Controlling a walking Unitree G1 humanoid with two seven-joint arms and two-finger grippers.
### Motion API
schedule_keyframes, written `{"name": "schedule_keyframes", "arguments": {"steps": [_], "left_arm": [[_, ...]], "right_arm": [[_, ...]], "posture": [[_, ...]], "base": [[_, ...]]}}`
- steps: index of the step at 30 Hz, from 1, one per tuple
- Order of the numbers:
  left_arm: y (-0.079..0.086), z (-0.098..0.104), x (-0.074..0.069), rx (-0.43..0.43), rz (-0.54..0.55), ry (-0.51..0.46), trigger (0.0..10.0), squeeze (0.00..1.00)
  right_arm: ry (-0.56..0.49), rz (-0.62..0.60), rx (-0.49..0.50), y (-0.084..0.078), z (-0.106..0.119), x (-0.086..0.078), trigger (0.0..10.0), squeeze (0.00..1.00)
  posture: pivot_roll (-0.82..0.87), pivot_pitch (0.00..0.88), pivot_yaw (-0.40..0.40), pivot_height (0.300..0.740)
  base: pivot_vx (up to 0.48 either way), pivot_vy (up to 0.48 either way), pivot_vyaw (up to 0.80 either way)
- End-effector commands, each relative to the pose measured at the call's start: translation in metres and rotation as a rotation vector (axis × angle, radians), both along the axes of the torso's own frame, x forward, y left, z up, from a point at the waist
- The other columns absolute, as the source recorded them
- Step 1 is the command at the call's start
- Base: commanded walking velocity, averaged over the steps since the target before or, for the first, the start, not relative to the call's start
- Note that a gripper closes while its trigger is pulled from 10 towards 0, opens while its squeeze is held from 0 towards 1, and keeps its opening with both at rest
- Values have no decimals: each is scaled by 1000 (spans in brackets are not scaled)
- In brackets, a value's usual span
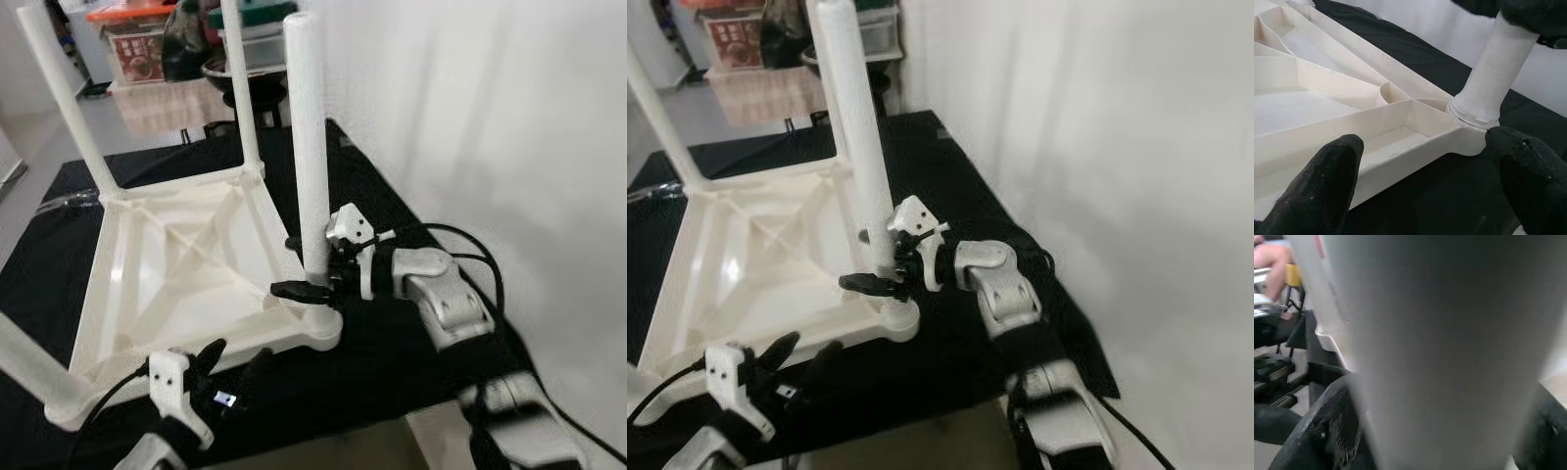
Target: Building children table
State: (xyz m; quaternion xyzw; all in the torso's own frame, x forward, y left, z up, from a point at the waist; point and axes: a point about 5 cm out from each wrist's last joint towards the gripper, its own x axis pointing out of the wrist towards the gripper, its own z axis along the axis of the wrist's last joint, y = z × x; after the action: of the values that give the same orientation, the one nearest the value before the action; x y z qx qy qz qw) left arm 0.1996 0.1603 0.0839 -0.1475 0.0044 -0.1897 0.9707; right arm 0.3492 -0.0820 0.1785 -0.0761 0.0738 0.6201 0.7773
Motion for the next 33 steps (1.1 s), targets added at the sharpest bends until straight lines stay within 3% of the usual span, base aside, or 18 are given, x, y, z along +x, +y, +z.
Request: {"name": "schedule_keyframes", "arguments": {"steps": [1,3,4,17,19,20,21,22,23,24,25,33], "left_arm": [[3,-3,0,10,13,18,10000,0],[3,-4,0,10,13,19,10000,0],[3,-4,0,10,10,20,10000,0],[1,-3,0,3,-1,19,10000,0],[0,-3,-1,2,1,17,10000,0],[1,-2,-2,3,3,15,10000,0],[2,-1,-3,3,5,13,10000,0],[2,-1,-3,3,5,13,10000,0],[4,0,-4,2,6,11,10000,0],[4,0,-4,2,6,11,10000,0],[4,1,-3,7,3,13,10000,0],[2,0,0,-3,-26,20,10000,0]], "right_arm": [[26,4,-4,7,1,5,7843,0],[36,-17,3,7,2,8,7843,0],[47,-38,-5,4,1,11,0,0],[68,-97,-8,-23,-14,11,0,0],[75,-168,-1,-26,-24,6,0,0],[77,-398,3,-19,-41,0,0,0],[95,-606,-79,-7,-69,-25,0,0],[95,-606,-79,-7,-69,-25,0,0],[106,-718,-100,2,-82,-50,0,0],[106,-718,-100,2,-82,-50,0,0],[127,-758,-100,11,-87,-66,0,0],[103,-720,-32,8,-70,-48,0,0]], "posture": [[22,0,45,740],[22,0,45,740],[23,0,48,740],[12,0,41,740],[10,0,32,740],[2,0,21,740],[-7,0,29,740],[-7,0,29,740],[-12,0,36,740],[-12,0,36,740],[-35,0,58,740],[-37,0,56,740]], "base": [[0,0,0],[0,0,0],[0,0,0],[0,0,0],[0,0,0],[0,0,0],[0,0,0],[0,0,0],[0,0,0],[0,0,0],[0,0,0],[0,0,0]]}}
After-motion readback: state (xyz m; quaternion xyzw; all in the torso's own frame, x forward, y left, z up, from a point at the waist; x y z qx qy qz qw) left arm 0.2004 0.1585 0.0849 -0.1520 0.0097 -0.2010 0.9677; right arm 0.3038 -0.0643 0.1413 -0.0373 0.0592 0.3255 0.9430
